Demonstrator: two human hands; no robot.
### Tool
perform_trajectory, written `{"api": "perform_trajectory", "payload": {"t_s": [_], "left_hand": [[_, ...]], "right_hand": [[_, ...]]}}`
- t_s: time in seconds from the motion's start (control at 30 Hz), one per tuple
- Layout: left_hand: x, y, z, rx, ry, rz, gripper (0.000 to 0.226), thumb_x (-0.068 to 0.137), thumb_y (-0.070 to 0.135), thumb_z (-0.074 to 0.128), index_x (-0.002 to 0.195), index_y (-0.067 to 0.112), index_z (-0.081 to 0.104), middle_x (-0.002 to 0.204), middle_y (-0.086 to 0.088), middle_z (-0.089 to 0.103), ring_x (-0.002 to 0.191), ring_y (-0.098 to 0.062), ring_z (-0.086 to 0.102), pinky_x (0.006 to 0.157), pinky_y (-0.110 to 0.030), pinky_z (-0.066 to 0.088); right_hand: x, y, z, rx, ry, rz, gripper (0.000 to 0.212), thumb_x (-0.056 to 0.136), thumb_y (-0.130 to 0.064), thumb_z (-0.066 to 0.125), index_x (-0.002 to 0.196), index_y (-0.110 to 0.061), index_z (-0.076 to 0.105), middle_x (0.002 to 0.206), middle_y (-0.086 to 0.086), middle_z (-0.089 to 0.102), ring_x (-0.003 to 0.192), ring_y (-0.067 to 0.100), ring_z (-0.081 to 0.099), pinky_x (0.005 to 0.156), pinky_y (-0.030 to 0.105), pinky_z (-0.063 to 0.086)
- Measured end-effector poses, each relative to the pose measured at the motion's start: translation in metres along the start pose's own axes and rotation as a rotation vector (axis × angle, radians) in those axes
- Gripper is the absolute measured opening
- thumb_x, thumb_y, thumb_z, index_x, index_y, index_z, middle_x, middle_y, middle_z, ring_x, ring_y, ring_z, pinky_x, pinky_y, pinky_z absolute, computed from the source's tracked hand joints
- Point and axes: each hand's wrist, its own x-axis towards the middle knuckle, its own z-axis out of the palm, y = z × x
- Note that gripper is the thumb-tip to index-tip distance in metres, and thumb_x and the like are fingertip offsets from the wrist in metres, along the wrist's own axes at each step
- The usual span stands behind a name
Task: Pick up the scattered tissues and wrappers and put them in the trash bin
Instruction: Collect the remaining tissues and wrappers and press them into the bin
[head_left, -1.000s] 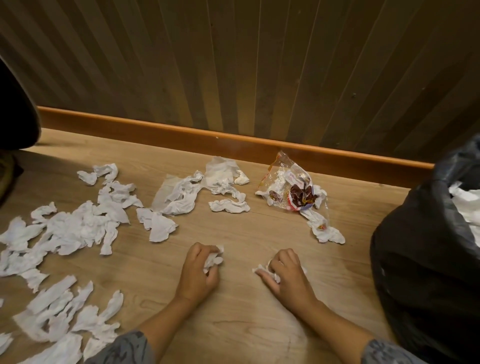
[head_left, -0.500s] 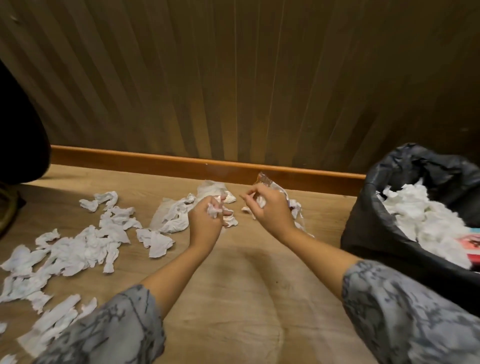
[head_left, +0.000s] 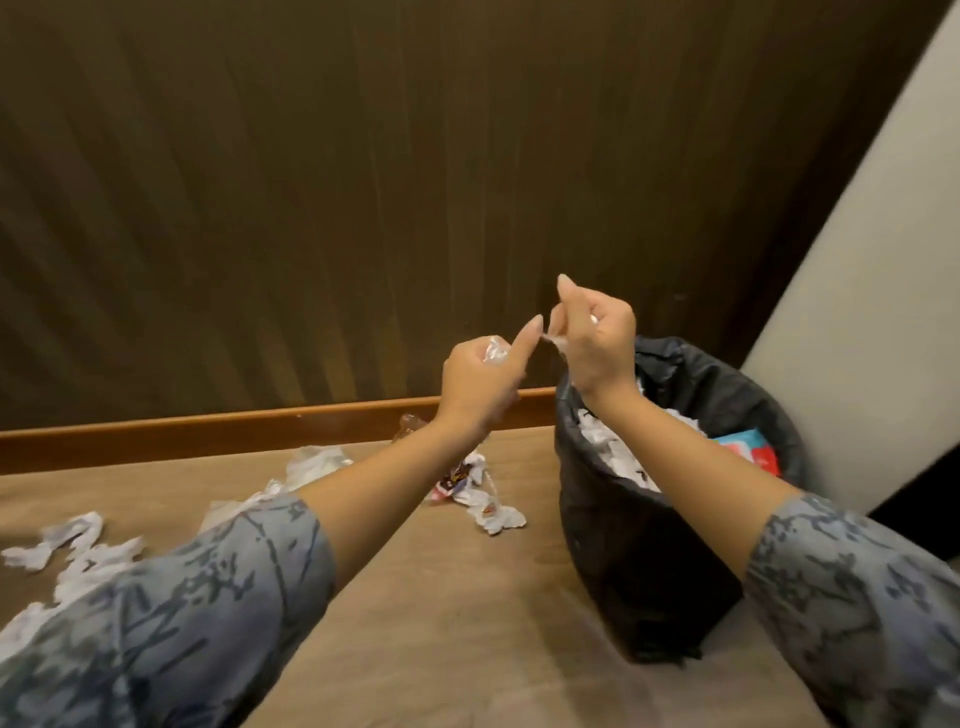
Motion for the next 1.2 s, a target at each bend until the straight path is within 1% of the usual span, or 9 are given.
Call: {"api": "perform_trajectory", "payload": {"t_s": [0.13, 0.3, 0.43, 0.5, 0.63, 0.77, 0.87, 0.97, 1.2], "left_hand": [[0.015, 0.009, 0.071, -0.237, 0.009, -0.186, 0.048, 0.096, 0.044, 0.045, 0.061, 0.013, 0.056, 0.063, -0.005, 0.058, 0.062, -0.017, 0.054, 0.063, -0.033, 0.045], [0.026, -0.023, 0.144, 0.019, -0.226, -0.198, 0.020, 0.097, 0.015, 0.046, 0.106, 0.013, 0.064, 0.098, 0.001, 0.058, 0.090, -0.012, 0.054, 0.072, -0.025, 0.041], [0.017, -0.037, 0.142, 0.058, -0.224, -0.041, 0.020, 0.093, 0.019, 0.058, 0.113, 0.020, 0.061, 0.109, 0.007, 0.062, 0.101, -0.005, 0.056, 0.078, -0.013, 0.043], [0.019, -0.040, 0.121, 0.087, -0.162, 0.025, 0.017, 0.091, 0.018, 0.059, 0.107, 0.020, 0.065, 0.107, 0.007, 0.066, 0.099, -0.004, 0.059, 0.081, -0.017, 0.047], [0.024, -0.057, 0.041, 0.201, -0.088, 0.057, 0.013, 0.091, 0.014, 0.059, 0.100, 0.019, 0.066, 0.098, 0.006, 0.066, 0.093, -0.004, 0.061, 0.079, -0.016, 0.049], [0.013, -0.100, -0.050, 0.282, 0.113, -0.044, 0.014, 0.090, 0.012, 0.061, 0.101, 0.018, 0.065, 0.099, 0.002, 0.068, 0.095, -0.009, 0.063, 0.085, -0.029, 0.053], [-0.018, -0.144, -0.096, 0.315, 0.286, -0.227, 0.013, 0.091, 0.011, 0.059, 0.103, 0.015, 0.063, 0.100, -0.001, 0.065, 0.089, -0.008, 0.059, 0.077, -0.024, 0.053], [-0.046, -0.190, -0.128, 0.349, 0.304, -0.462, 0.017, 0.090, 0.009, 0.058, 0.107, 0.009, 0.061, 0.100, -0.005, 0.061, 0.090, -0.016, 0.061, 0.062, -0.012, 0.044], [-0.039, -0.264, -0.166, 0.463, 0.324, -0.519, 0.023, 0.086, 0.013, 0.066, 0.108, 0.013, 0.059, 0.114, -0.006, 0.059, 0.111, -0.023, 0.056, 0.094, -0.031, 0.044]], "right_hand": [[0.000, 0.034, -0.062, -0.044, 0.225, 0.201, 0.051, 0.101, -0.025, 0.039, 0.053, -0.012, 0.051, 0.056, 0.009, 0.052, 0.055, 0.016, 0.049, 0.061, 0.028, 0.042], [-0.004, 0.076, -0.107, -0.239, 0.253, 0.441, 0.045, 0.101, -0.040, 0.044, 0.068, -0.013, 0.056, 0.065, 0.005, 0.054, 0.066, 0.017, 0.052, 0.061, 0.029, 0.040], [-0.004, 0.097, -0.111, -0.381, 0.273, 0.466, 0.037, 0.085, -0.066, 0.049, 0.081, -0.031, 0.059, 0.090, -0.004, 0.066, 0.093, 0.020, 0.060, 0.088, 0.045, 0.050], [-0.001, 0.093, -0.101, -0.462, 0.256, 0.403, 0.025, 0.090, -0.056, 0.050, 0.086, -0.033, 0.057, 0.096, -0.005, 0.066, 0.100, 0.022, 0.058, 0.095, 0.053, 0.046], [-0.001, 0.075, -0.053, -0.398, 0.082, 0.201, 0.006, 0.094, -0.031, 0.055, 0.092, -0.028, 0.060, 0.091, -0.005, 0.064, 0.095, 0.020, 0.059, 0.087, 0.045, 0.052], [-0.021, 0.056, 0.012, -0.316, -0.273, 0.021, 0.005, 0.094, -0.025, 0.059, 0.098, -0.023, 0.060, 0.086, -0.008, 0.063, 0.081, 0.004, 0.059, 0.067, 0.012, 0.048], [-0.045, 0.073, 0.055, -0.419, -0.627, -0.007, 0.011, 0.093, -0.028, 0.059, 0.103, -0.023, 0.060, 0.083, -0.011, 0.063, 0.074, 0.004, 0.060, 0.065, 0.024, 0.053], [-0.076, 0.117, 0.088, -0.519, -0.734, 0.112, 0.015, 0.091, -0.032, 0.058, 0.104, -0.025, 0.060, 0.090, -0.008, 0.066, 0.084, 0.011, 0.062, 0.074, 0.035, 0.055], [-0.132, 0.194, 0.126, -0.916, -0.820, 0.152, 0.063, 0.086, -0.063, 0.053, 0.139, -0.031, 0.039, 0.152, 0.005, 0.032, 0.140, 0.030, 0.023, 0.111, 0.052, 0.019]]}}
